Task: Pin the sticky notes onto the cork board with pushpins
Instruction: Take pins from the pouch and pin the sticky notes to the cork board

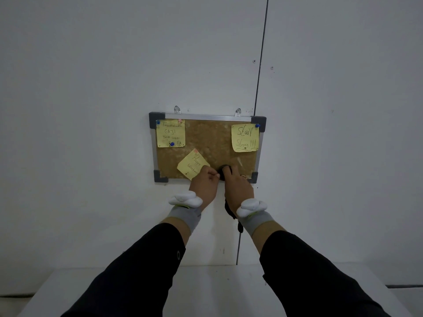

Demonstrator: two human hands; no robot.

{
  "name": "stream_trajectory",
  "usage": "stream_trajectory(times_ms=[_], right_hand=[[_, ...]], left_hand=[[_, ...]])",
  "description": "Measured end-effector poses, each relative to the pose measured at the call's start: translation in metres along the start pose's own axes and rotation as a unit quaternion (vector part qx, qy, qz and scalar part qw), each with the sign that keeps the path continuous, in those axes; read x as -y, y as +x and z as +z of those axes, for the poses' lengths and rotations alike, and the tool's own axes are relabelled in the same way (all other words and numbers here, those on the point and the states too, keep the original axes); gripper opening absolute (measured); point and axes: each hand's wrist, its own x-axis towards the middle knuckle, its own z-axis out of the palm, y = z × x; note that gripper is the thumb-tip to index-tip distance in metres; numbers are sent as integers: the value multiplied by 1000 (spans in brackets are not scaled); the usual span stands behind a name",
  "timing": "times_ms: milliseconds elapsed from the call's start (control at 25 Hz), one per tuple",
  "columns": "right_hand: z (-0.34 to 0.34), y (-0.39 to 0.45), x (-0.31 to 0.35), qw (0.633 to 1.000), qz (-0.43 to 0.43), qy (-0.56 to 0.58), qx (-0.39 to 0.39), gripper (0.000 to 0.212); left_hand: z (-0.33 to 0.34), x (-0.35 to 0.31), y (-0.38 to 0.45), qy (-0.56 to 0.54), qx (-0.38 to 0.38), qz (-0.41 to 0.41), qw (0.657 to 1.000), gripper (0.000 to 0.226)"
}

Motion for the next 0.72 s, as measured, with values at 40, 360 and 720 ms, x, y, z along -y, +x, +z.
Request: stream_trajectory(times_ms=[40,360,720], right_hand=[[-1,0,-2,999,10,32,9,31],[-23,-3,-7,903,129,409,-9,21],[-45,-6,-26,720,220,659,18,21]], left_hand=[[1,-1,-3,1,5,0,1000,19],[11,-26,-13,29,-23,-11,999,41],[18,-42,-17,-9,-60,-18,998,62]])
